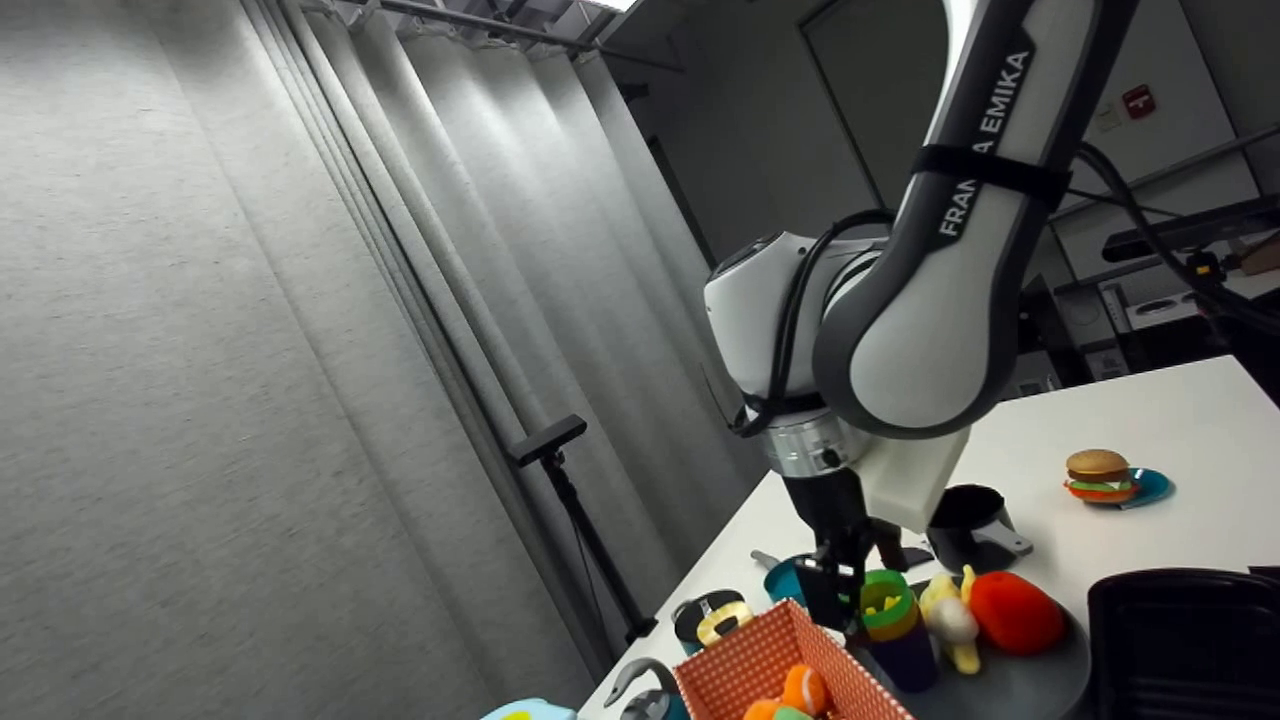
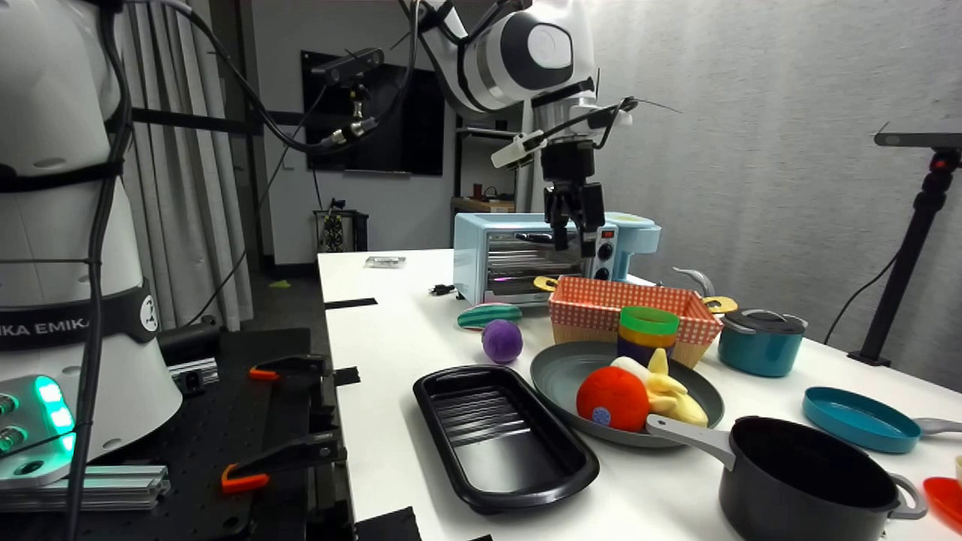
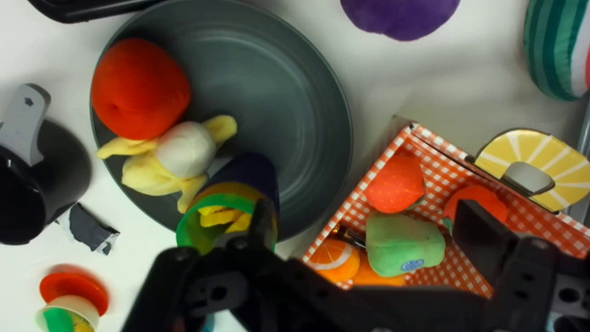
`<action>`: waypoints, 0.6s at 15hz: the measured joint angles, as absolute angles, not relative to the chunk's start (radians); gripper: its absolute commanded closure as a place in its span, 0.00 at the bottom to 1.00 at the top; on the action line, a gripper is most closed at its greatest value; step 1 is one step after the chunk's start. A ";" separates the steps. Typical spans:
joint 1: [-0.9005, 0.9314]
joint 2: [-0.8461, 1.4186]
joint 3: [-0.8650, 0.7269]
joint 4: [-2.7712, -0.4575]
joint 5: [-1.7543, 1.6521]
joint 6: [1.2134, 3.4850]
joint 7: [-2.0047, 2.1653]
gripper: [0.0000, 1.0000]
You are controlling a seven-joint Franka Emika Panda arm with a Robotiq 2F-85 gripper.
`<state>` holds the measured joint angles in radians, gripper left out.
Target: Swap the orange plushy in the green cup with the orange and white plushy in the box
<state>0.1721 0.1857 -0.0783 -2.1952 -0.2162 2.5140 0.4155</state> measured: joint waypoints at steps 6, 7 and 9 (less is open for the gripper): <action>0.169 0.169 -0.071 -2.238 -0.216 2.514 0.415 0.00; 0.168 0.169 -0.071 -2.232 -0.216 2.514 0.415 0.00; 0.166 0.175 -0.071 -2.212 -0.216 2.514 0.415 0.00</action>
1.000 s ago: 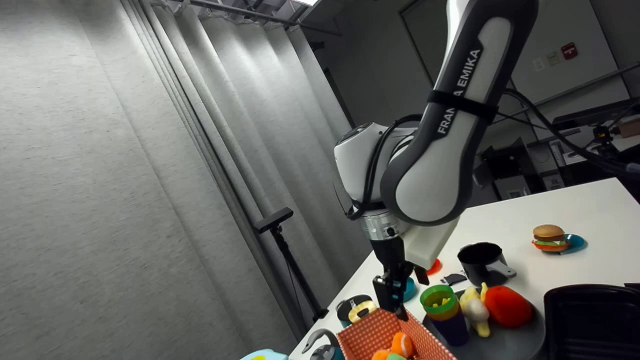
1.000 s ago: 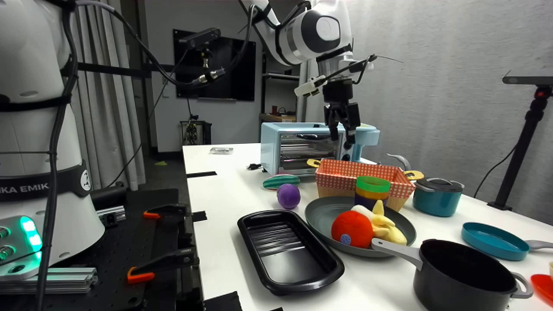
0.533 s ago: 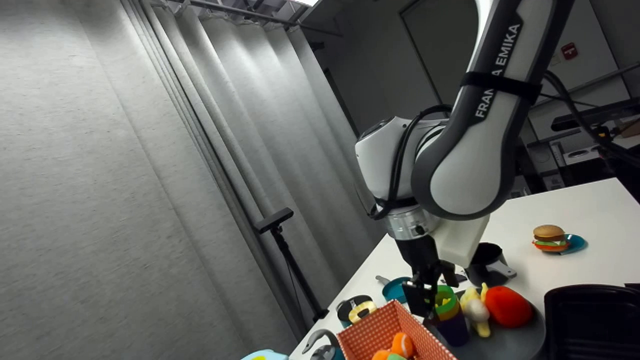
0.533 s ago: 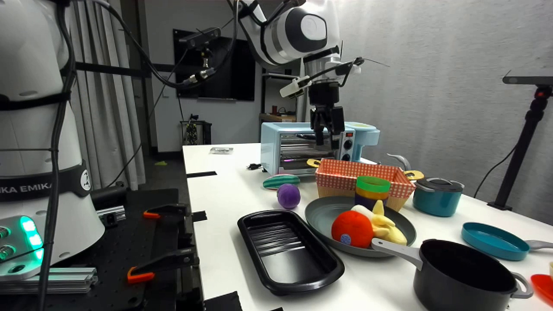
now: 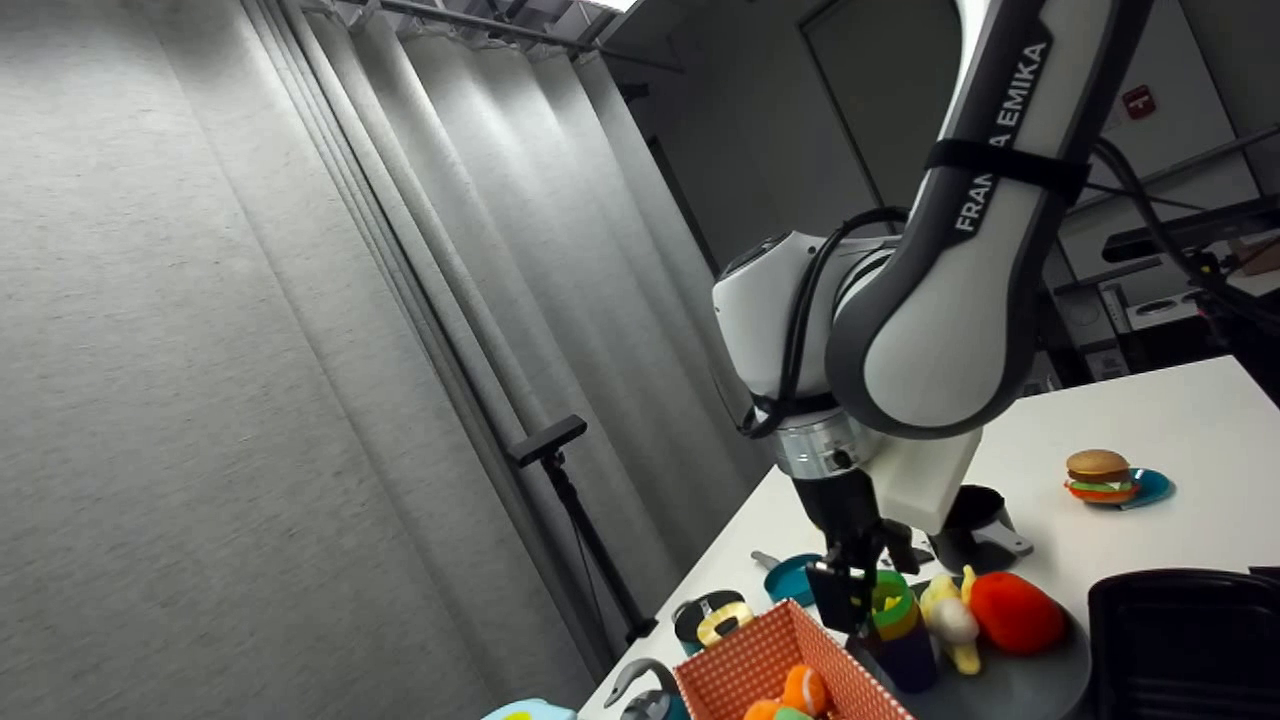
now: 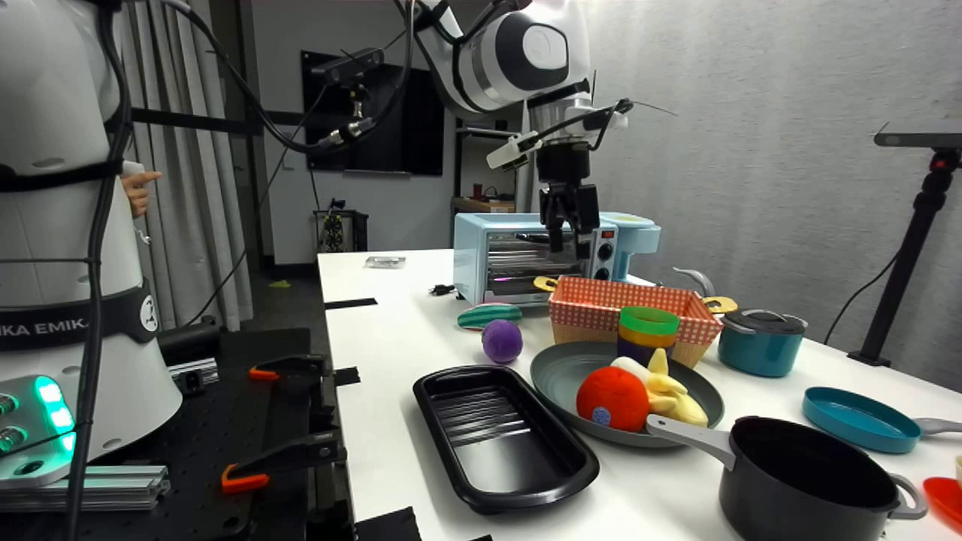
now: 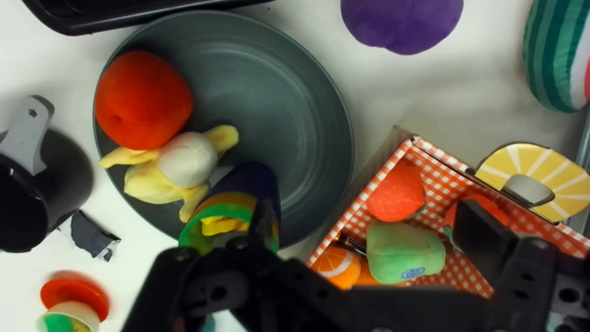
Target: Swap the orange plushy in the green cup with the orange and white plushy in the box
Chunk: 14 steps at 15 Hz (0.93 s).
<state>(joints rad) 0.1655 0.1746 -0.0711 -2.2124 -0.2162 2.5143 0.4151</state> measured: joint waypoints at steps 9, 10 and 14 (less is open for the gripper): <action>0.162 0.312 -0.071 -2.031 -0.216 2.514 0.390 0.00; 0.164 0.336 -0.071 -2.003 -0.217 2.514 0.389 0.00; 0.170 0.446 -0.072 -1.880 -0.217 2.507 0.389 0.00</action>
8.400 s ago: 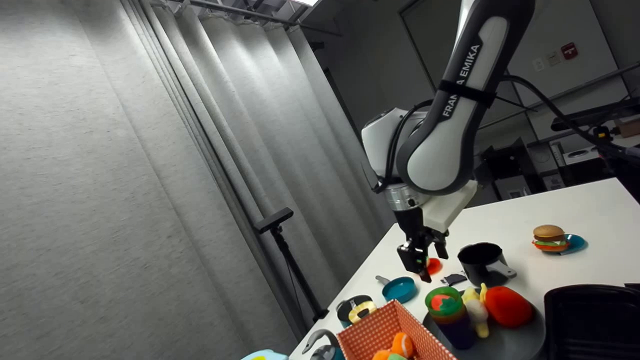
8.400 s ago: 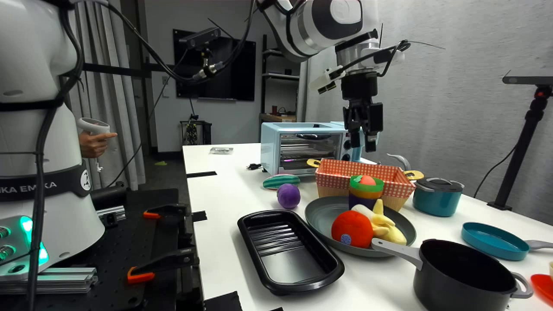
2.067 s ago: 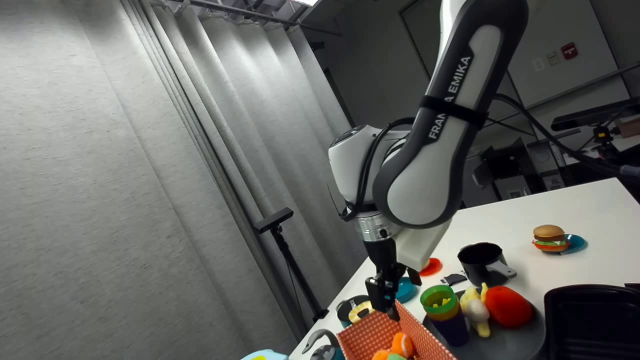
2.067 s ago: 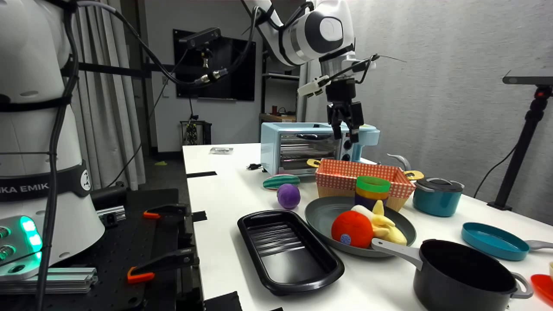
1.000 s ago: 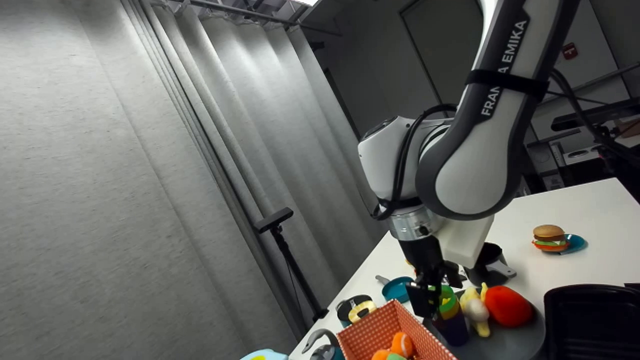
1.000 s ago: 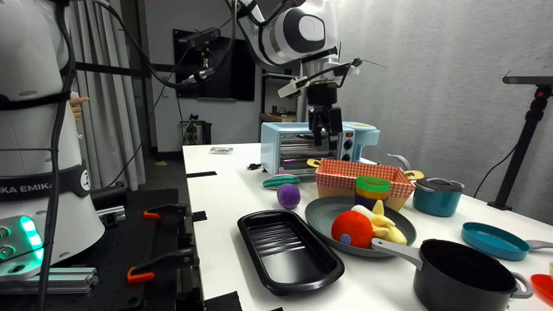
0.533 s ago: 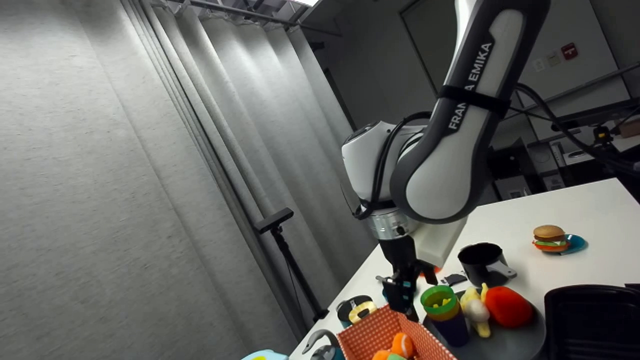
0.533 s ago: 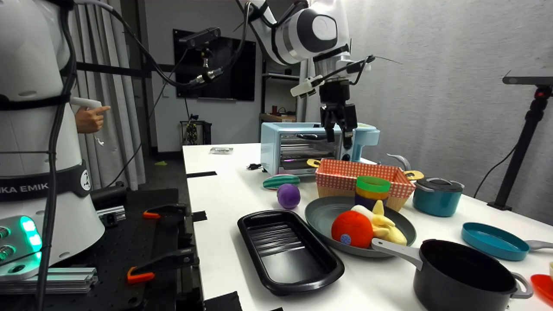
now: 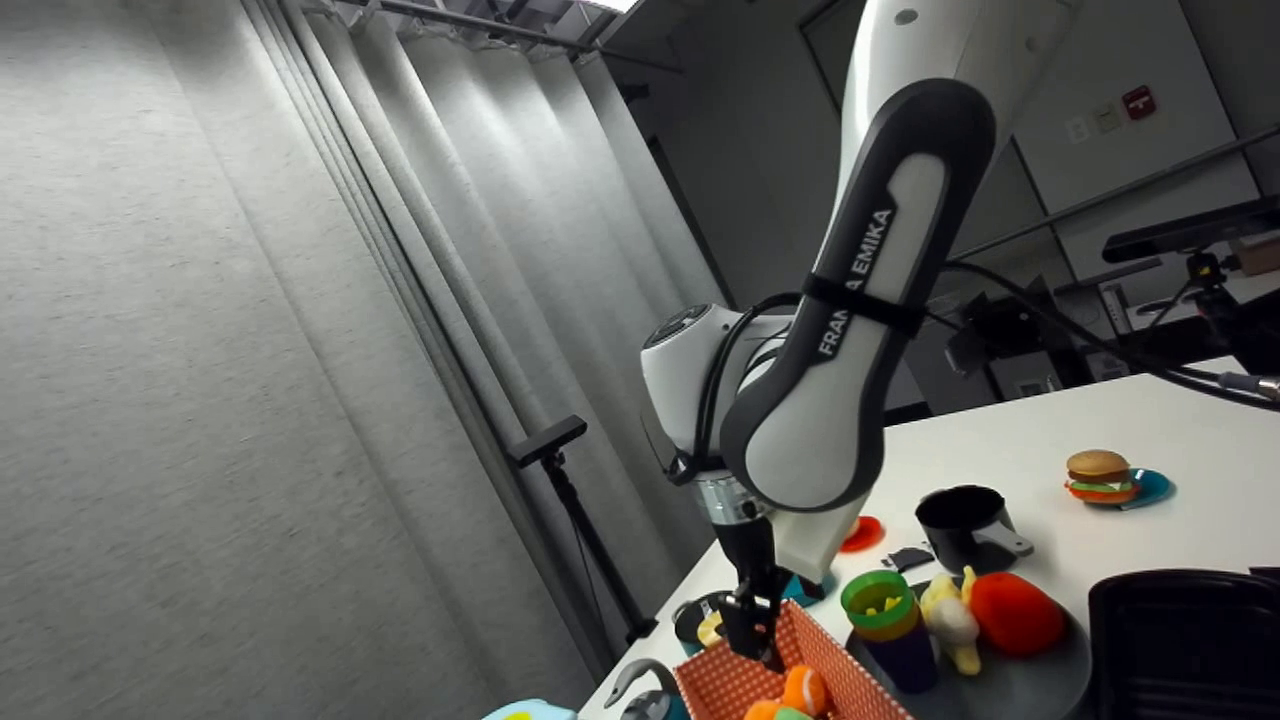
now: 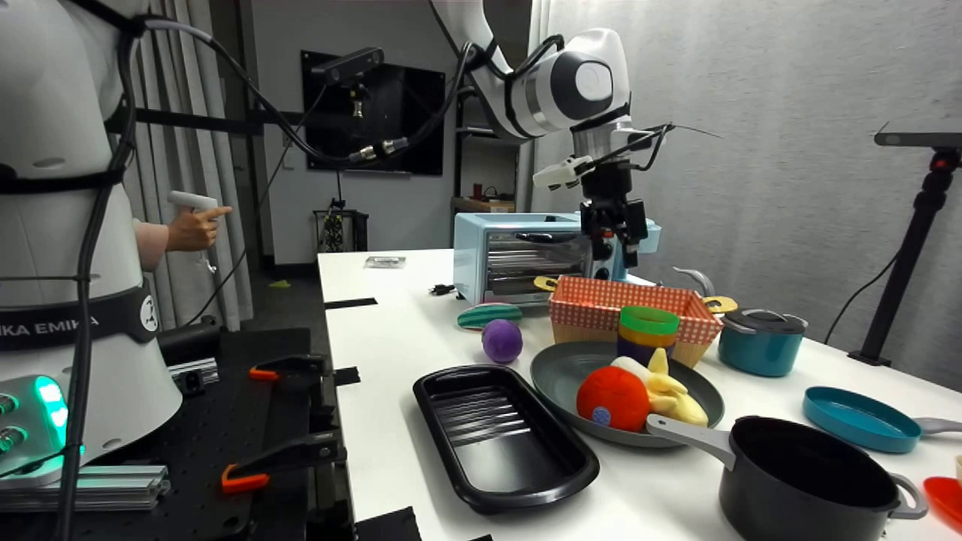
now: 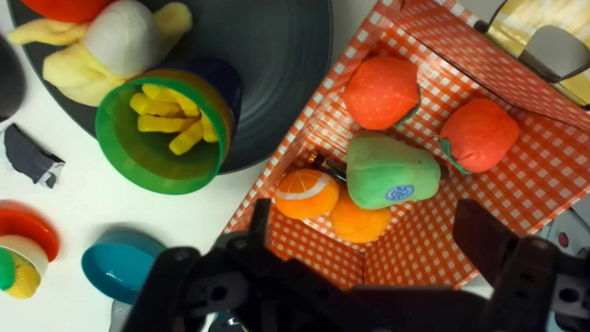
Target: Swap the orange plushy in the green cup with the orange and white plushy in the box
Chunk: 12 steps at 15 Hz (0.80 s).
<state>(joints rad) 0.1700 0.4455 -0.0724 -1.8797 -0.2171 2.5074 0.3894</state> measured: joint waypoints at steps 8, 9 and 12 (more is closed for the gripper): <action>0.174 0.637 -0.079 -1.630 -0.204 2.394 0.409 0.00; 0.171 0.659 -0.080 -1.600 -0.198 2.376 0.408 0.00; 0.161 0.728 -0.088 -1.509 -0.192 2.335 0.400 0.00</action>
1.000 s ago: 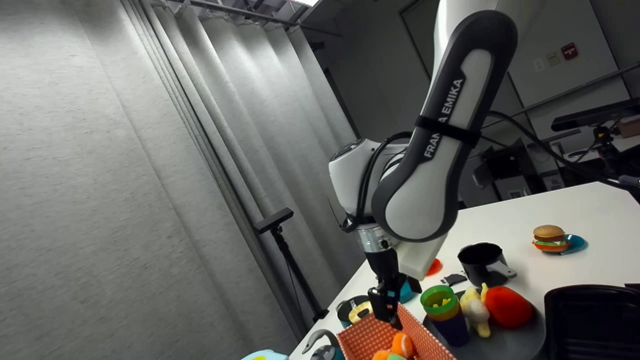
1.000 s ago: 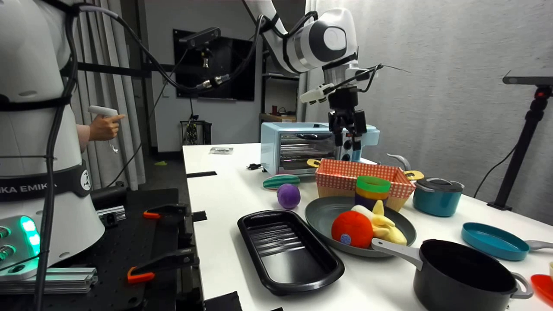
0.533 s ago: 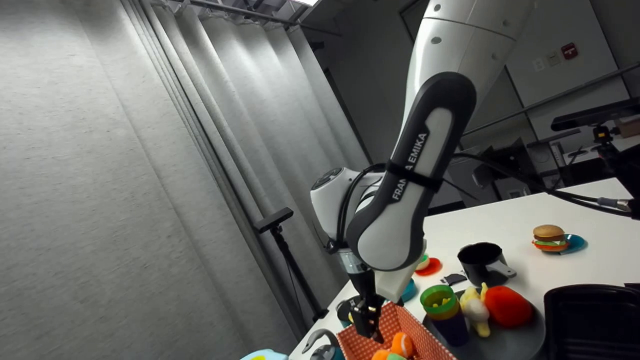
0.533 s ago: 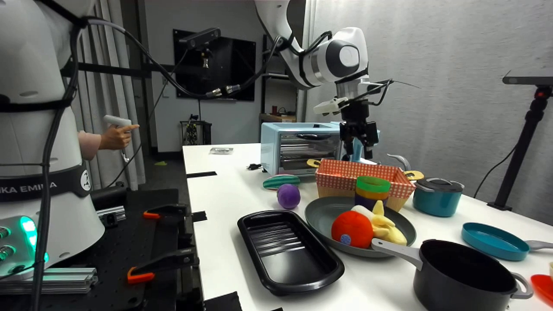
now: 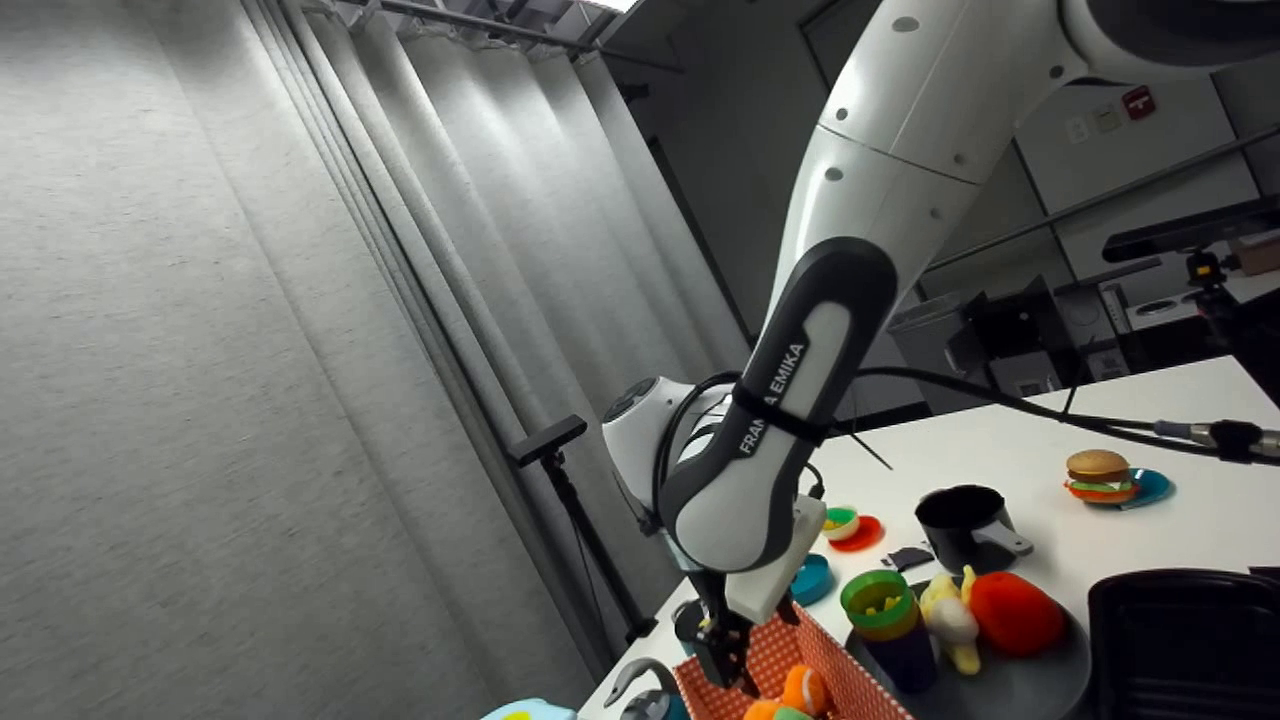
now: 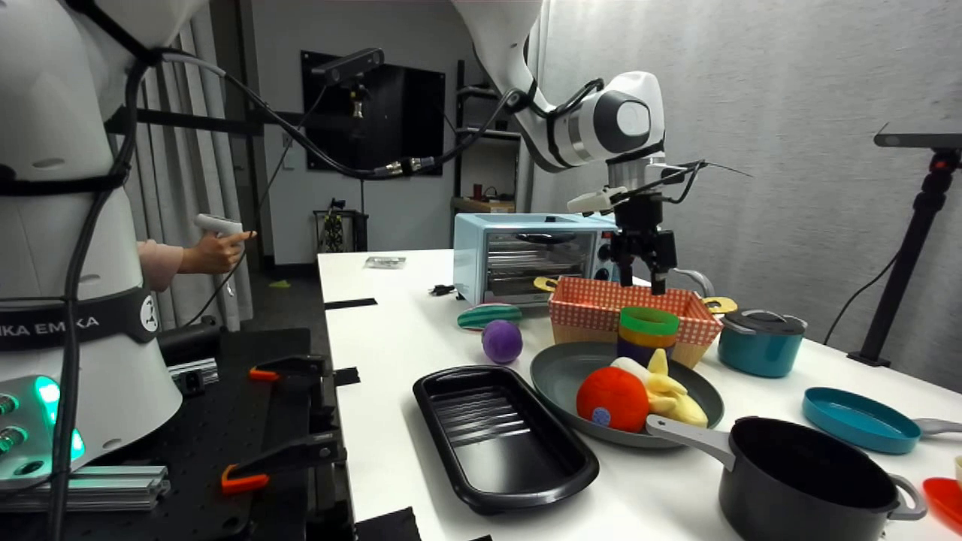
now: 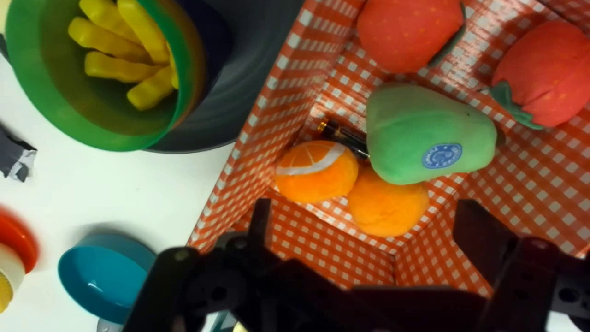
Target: Swap the orange plushy in the green cup with the orange and white plushy in the box
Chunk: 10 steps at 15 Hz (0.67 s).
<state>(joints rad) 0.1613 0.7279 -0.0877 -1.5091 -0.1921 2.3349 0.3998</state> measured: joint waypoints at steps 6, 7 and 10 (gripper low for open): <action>0.144 0.836 -0.106 -1.379 -0.192 2.296 0.377 0.00; 0.136 0.846 -0.109 -1.373 -0.192 2.296 0.369 0.00; 0.116 0.865 -0.113 -1.366 -0.192 2.294 0.350 0.00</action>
<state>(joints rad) 0.1157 0.8647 -0.1127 -1.3658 -0.1921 2.2941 0.3500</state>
